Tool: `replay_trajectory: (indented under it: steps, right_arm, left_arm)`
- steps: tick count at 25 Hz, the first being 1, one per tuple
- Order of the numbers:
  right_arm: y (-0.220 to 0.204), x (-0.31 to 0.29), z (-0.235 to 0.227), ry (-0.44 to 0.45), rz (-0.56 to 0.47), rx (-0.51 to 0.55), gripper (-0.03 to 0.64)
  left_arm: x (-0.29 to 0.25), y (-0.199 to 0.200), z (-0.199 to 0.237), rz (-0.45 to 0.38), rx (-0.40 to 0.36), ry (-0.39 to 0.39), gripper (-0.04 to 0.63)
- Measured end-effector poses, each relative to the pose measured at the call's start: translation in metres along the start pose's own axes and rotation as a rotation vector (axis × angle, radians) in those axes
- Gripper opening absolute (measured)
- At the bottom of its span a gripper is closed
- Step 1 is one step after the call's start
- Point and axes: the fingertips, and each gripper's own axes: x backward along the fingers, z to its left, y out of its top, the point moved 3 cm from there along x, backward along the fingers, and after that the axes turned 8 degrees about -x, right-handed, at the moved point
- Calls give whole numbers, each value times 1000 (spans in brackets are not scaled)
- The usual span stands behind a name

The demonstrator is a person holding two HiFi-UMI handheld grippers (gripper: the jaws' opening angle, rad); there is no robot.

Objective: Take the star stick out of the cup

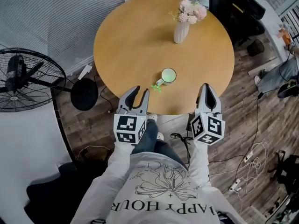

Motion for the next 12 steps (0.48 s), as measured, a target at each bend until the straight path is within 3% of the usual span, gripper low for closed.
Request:
replay_trajectory:
  steps: [12]
  right_arm:
    - [-19, -16, -5, -23, 48, -2, 11]
  left_arm:
    - [-25, -25, 1, 86, -22, -42, 103]
